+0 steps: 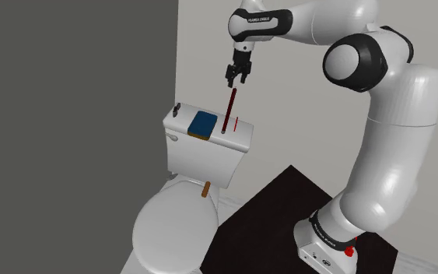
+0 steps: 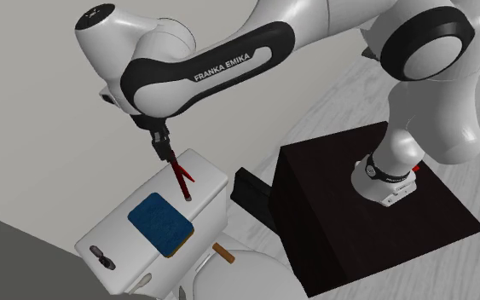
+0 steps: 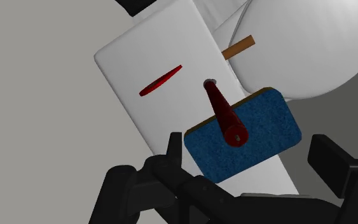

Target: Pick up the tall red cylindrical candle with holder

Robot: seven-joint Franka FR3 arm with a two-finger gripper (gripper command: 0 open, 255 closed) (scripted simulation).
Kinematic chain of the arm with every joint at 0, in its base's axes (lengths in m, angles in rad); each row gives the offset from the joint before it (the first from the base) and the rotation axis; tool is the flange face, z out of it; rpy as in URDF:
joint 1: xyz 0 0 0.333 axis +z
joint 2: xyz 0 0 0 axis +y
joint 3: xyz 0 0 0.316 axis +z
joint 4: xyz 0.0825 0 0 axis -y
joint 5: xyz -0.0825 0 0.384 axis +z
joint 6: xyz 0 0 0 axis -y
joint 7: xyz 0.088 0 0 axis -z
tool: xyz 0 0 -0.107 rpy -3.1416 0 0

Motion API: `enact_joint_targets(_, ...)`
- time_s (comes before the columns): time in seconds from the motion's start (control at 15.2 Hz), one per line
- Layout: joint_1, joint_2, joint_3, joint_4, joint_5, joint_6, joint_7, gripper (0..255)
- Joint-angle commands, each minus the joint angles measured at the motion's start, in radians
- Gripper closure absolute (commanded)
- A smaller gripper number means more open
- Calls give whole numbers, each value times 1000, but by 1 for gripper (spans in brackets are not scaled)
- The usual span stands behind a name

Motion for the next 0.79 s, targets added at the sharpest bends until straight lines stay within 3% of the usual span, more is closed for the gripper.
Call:
enact_joint_targets(0.0, -1, 19, 1, 1, 2, 16, -1, 0)
enact_joint_targets(0.46, -1, 38, 2, -46, 5, 81, -1, 0)
enact_joint_targets(0.53, -1, 37, 2, -46, 5, 82, -2, 255)
enact_joint_targets(0.73, -1, 38, 2, -46, 5, 81, -2, 255)
